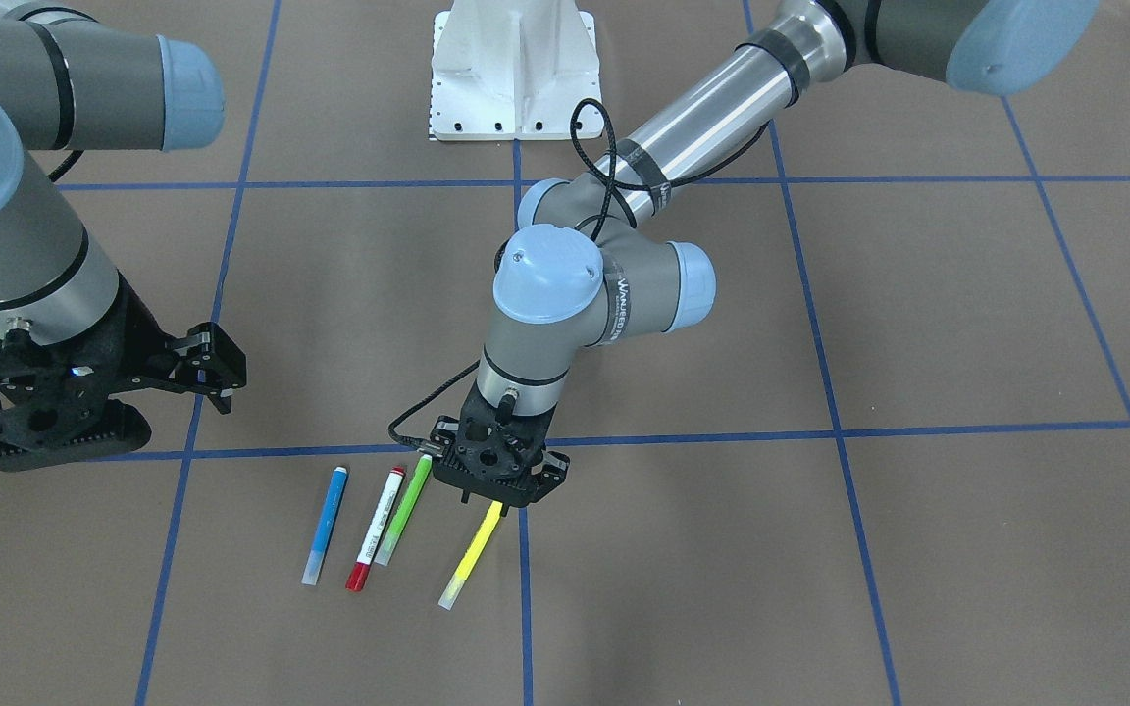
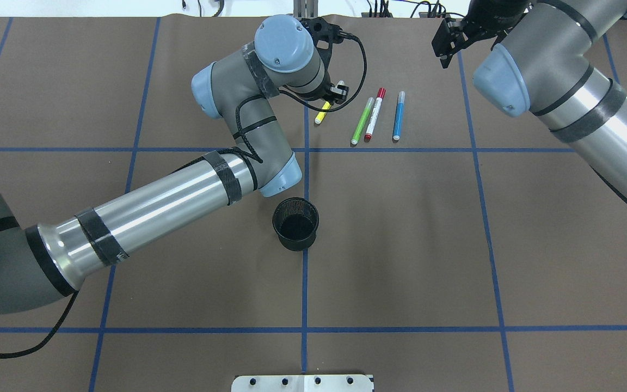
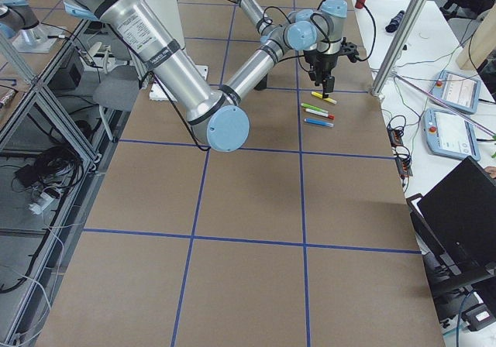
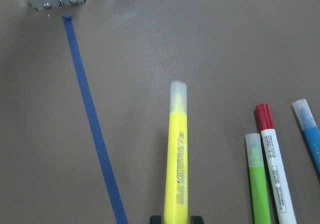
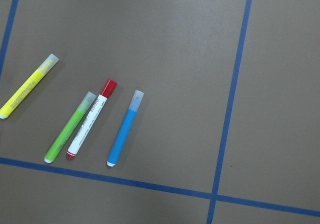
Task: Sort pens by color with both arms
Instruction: 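Carry the yellow marker beside the green marker and release it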
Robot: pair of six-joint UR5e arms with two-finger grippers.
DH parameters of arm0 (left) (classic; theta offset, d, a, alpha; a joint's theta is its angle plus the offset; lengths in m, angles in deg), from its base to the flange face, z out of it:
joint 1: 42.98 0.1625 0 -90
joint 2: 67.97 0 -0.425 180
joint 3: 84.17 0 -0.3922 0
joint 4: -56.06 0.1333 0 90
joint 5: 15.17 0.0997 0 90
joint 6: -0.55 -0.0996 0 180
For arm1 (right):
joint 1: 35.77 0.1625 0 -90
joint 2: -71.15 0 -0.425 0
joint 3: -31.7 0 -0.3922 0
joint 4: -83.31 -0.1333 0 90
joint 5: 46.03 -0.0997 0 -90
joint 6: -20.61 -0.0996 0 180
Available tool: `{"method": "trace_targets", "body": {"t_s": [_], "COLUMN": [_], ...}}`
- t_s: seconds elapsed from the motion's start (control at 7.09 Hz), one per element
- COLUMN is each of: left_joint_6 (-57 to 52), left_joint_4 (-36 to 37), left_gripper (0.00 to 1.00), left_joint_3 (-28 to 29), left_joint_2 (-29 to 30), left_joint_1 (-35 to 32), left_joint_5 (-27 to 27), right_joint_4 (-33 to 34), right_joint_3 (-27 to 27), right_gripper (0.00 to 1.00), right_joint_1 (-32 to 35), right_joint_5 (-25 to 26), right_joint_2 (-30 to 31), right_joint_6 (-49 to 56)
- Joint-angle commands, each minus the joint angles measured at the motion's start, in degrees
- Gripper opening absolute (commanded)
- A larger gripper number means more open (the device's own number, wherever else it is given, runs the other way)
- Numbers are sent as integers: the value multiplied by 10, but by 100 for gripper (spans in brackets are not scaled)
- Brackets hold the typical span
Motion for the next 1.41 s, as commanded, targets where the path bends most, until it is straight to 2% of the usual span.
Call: {"method": "trace_targets", "body": {"t_s": [0.0, 0.42, 0.56, 0.85, 0.99, 1.27], "left_joint_6": [1, 8, 21, 30, 26, 5], "left_joint_4": [-1, 5, 23, 185, 242, 306], "left_gripper": [99, 99, 99, 99, 99, 99], "left_joint_3": [-1, -18, -54, -164, -224, -438], "left_joint_2": [1, 0, -17, -29, -59, -223], "left_joint_1": [2, 1, -1, -6, -7, -59], "left_joint_5": [1, 1, -1, -6, -11, -105], "right_joint_4": [0, 0, 0, 0, -1, 0], "right_joint_3": [0, -3, -4, -5, -5, -5], "right_gripper": [100, 100, 100, 100, 100, 100], "right_joint_1": [0, 0, 0, 3, 10, 47], "right_joint_5": [1, 0, -1, -2, -3, -9], "right_joint_2": [0, -1, -1, 3, 10, 34], "right_joint_6": [0, -1, 1, 8, 12, 83]}}
